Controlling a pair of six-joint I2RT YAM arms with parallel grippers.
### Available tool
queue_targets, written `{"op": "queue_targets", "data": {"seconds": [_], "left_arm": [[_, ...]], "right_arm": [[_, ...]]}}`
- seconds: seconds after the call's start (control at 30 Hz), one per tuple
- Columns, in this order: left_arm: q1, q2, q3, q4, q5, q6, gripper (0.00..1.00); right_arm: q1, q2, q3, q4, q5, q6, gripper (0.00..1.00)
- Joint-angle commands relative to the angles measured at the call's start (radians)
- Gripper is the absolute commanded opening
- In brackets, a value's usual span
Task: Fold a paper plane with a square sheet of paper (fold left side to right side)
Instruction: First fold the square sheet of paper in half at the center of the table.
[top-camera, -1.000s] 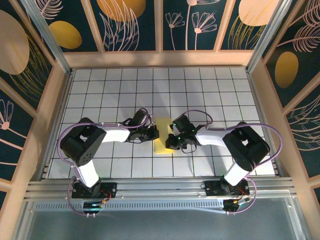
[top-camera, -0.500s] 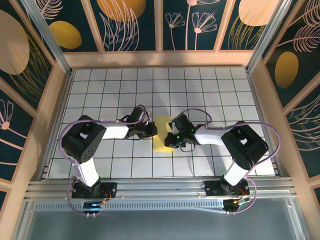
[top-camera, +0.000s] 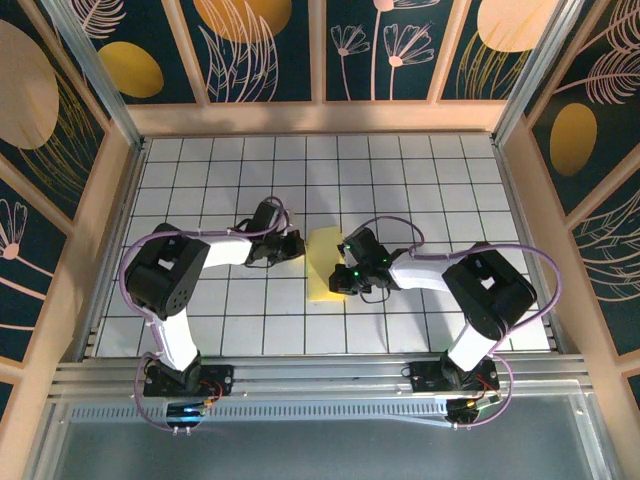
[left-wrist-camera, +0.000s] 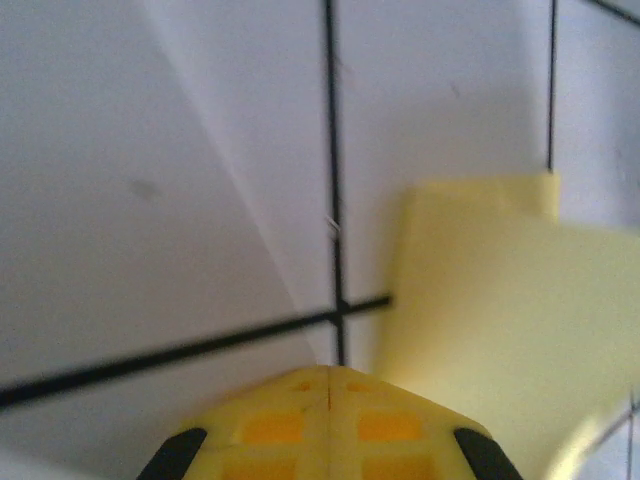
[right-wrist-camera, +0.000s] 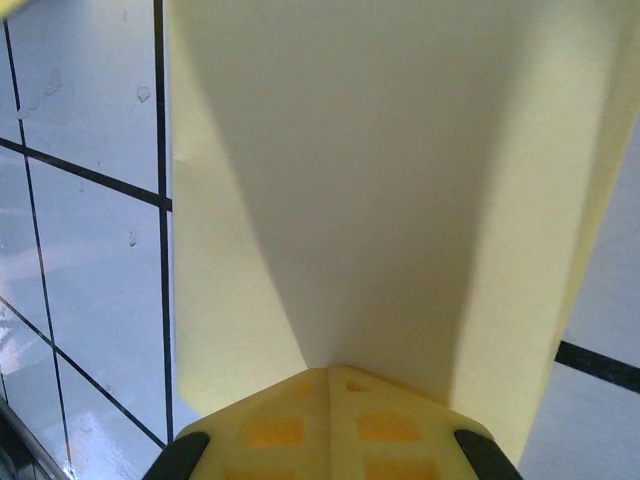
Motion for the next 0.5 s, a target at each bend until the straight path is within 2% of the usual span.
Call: {"op": "queue_targets", "data": {"seconds": [0.0,0.13,0.27,0.47], "left_arm": [[0.042,0.017,0.023,-0.024,-0.076,0.039,0.04],[0.045,-0.017,0.015,-0.017,-0.067,0.053,0.04],[0.044,-0.114,-0.059,0.006,-0.052,0.057,0.03],[0.026,-0.273,-0.22,0.084,0.048,0.009,0.02]], "right_arm": [[0.0,0.043,-0.06,-0.212,0.09,-0.028,0.0],[-0.001,0.041,-0.06,-0.204,0.082,-0.029,0.0],[-0.001,0.031,-0.062,-0.179,0.055,-0.035,0.0],[0.0,0.028,-0.066,-0.196,0.058,-0.049,0.0]]}}
